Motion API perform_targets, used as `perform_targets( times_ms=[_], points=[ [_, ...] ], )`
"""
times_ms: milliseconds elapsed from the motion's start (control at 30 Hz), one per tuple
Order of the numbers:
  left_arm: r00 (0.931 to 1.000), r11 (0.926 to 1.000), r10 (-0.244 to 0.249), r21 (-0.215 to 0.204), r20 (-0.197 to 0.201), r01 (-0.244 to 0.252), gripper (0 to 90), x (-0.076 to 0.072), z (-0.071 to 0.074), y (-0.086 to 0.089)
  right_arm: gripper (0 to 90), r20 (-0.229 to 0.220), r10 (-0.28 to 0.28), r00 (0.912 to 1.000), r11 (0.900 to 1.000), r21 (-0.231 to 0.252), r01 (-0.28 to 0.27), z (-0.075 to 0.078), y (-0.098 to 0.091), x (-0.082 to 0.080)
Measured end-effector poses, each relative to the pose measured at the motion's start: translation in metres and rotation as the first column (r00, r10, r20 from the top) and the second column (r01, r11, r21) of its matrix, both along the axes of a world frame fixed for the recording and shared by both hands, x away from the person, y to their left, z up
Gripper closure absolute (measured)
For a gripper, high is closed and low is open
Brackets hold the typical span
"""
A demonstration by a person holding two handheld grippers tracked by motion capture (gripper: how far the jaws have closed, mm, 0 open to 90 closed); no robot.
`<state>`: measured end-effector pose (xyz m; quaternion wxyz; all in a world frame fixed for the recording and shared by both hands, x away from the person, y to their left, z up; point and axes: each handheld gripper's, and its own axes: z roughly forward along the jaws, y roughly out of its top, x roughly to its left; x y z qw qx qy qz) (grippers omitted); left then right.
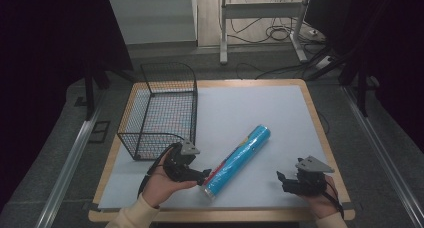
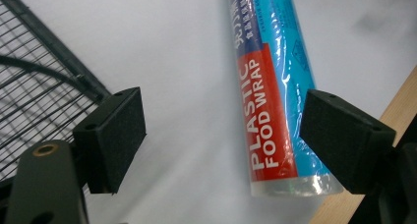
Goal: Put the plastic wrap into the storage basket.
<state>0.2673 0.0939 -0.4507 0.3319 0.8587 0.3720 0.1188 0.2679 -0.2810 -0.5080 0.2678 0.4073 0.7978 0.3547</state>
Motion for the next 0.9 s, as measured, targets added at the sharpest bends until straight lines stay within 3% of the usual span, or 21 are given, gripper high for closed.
perform_targets(
  times_ms=[300, 900],
  points=[
    [0.9995, 0.9995, -0.030, 0.005, -0.013, 0.030, 17.5, 0.006, -0.003, -0.015, 13.7, -0.007, 0.004, 1.0000, 1.0000, -0.006, -0.004, -0.001, 0.000, 0.000],
    [0.9986, 0.9991, -0.042, 0.004, -0.032, 0.043, 17.4, 0.018, -0.006, -0.032, 13.9, -0.004, 0.002, 1.0000, 0.9999, -0.012, -0.002, -0.001, 0.000, 0.000]
  ],
)
